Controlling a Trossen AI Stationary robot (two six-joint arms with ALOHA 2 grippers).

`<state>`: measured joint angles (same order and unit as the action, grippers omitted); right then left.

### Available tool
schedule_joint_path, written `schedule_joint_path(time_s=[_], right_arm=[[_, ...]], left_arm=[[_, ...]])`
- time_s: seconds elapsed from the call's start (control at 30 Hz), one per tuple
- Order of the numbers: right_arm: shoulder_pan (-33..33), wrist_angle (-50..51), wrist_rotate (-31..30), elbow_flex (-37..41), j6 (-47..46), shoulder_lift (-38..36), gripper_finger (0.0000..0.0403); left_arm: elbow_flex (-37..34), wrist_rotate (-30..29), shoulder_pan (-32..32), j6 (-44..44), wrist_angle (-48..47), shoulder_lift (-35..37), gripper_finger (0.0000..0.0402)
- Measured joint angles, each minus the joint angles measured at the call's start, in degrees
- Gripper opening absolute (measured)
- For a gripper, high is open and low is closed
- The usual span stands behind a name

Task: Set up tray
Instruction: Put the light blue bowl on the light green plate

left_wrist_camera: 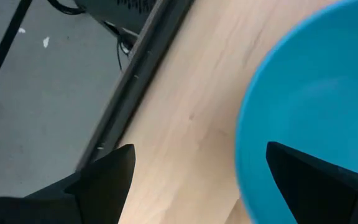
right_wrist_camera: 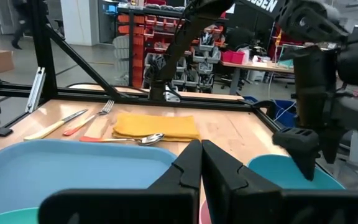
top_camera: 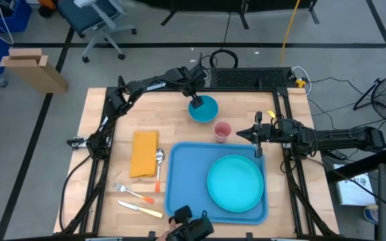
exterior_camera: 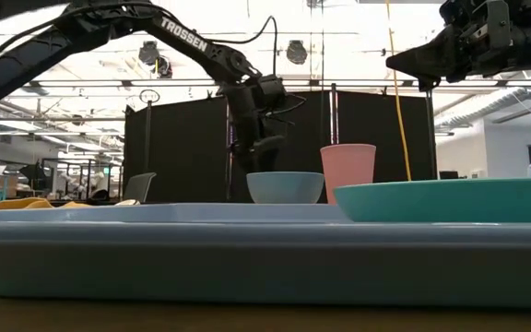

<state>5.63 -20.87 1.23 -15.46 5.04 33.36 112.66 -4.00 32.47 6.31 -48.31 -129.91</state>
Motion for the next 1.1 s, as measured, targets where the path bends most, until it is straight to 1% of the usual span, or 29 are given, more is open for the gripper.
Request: schedule_joint_path(time_s=[0.13,0.33,0.47,0.57,0.63,0.73,0.83,1.03,1.07,1.1], right_arm=[[0.0,0.0,0.0,0.0,0.1,0.0,0.0001],[0.0,-0.3,0.0,0.0,0.2,0.0,0.0001],[0.0,-0.3,0.0,0.0,0.3,0.0,0.0001],[0.0,-0.4,0.0,0.0,0.4,0.0,0.0000],[0.0,-0.4,0.0,0.0,0.5,0.0,0.0000],[0.0,-0.8,0.0,0.0,0.6,0.0,0.0000],[0.0,-0.8,0.0,0.0,0.6,0.0,0.0000],[0.0,-0.8,0.0,0.0,0.6,0.0,0.0000],[0.0,-0.8,0.0,0.0,0.6,0.0,0.0000],[0.0,-0.8,0.0,0.0,0.6,0.0,0.0000]], left_arm=[[-2.5,1.4,0.0,-0.4,3.5,0.0,0.0367],[-6.1,1.2,0.0,-0.4,8.4,0.0,0.0367],[-7.3,1.2,0.0,-0.6,10.8,0.0,0.0366],[-8.2,1.0,-0.2,-0.7,11.1,0.0,0.0350],[-8.2,0.9,-0.3,-1.0,11.5,0.0,0.0325],[-8.1,1.0,-0.4,-1.9,12.0,0.0,0.0269],[-8.1,1.0,-0.4,-2.6,12.1,0.0,0.0197],[-8.0,1.7,-0.4,-2.9,12.2,0.1,0.0038],[-7.9,2.6,-0.3,-3.0,12.3,0.4,0.0021],[-7.7,2.5,-0.4,-3.0,12.7,0.5,0.0016]])
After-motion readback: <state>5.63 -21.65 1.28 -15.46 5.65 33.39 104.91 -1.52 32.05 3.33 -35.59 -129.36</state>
